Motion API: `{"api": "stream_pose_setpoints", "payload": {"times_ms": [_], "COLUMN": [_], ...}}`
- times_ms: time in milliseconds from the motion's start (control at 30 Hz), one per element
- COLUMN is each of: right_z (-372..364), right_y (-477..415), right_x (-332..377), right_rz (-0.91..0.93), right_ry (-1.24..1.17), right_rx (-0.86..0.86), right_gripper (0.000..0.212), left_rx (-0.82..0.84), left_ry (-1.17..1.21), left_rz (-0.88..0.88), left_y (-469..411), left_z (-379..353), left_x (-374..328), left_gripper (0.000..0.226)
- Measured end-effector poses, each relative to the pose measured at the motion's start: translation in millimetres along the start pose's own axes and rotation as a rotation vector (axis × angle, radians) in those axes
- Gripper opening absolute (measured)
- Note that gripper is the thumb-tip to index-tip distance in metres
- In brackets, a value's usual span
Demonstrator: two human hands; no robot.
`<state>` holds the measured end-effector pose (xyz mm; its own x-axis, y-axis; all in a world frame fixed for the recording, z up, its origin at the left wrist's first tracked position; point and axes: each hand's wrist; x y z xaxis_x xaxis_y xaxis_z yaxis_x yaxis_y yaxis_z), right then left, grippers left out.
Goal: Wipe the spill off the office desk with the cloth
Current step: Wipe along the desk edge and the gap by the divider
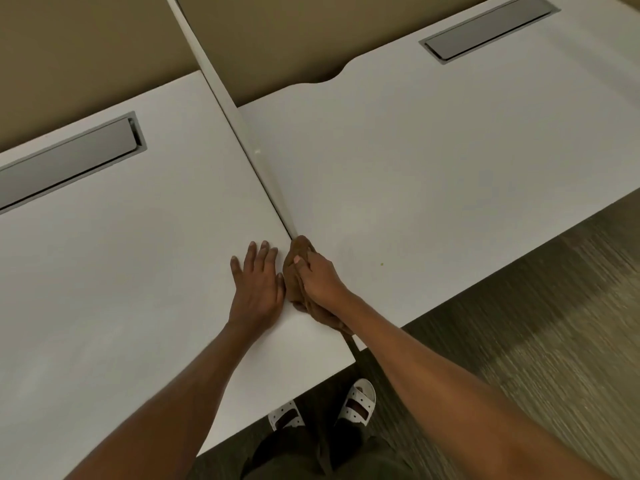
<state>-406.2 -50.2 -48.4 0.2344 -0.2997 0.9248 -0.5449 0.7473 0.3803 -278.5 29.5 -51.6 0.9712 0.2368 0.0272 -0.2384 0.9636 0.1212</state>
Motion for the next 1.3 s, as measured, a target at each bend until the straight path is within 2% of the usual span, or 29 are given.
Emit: {"api": "stream_pose_setpoints", "payload": {"times_ms": [167, 467, 667, 833, 1100, 1300], "right_z": [3.8, 12.6, 17.4, 20.4, 16.7, 6.0], "right_y": [20.2, 74.3, 108.6, 127.3, 108.7, 53.5], "right_x": [-13.2, -43.8, -60.1, -72.5, -62.8, -26.0], "right_rz": [0.000, -0.112, -0.135, -0.135, -0.098, -0.001], "right_ry": [-0.013, -0.070, -0.052, -0.040, 0.010, 0.015], "right_rx": [-0.008, -0.029, -0.059, -0.080, -0.077, -0.042], "right_gripper": [0.036, 0.041, 0.023, 0.022, 0.023, 0.036], "left_rx": [-0.015, -0.006, 0.001, 0.012, 0.010, 0.005], "left_ry": [0.024, 0.022, -0.028, -0.063, -0.057, -0.060], "left_rz": [0.009, 0.025, 0.011, 0.007, 0.005, 0.002], "left_y": [0.6, 0.4, 2.6, 1.9, 1.2, 0.1], "left_z": [-1.5, -2.0, -0.6, 1.7, 0.6, 0.5], "left_x": [0.1, -1.3, -2.2, -4.0, -4.1, -4.4], "left_gripper": [0.057, 0.059, 0.061, 0.061, 0.057, 0.054]}}
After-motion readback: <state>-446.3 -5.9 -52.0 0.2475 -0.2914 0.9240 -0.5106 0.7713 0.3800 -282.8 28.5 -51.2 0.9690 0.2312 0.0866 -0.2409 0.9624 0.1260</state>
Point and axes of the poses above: each hand's wrist, its own y-axis away from the middle knuckle, its own z-axis out of the back of the hand, x = y × z, and after that the axes turned 15 degrees about -y, right-handed
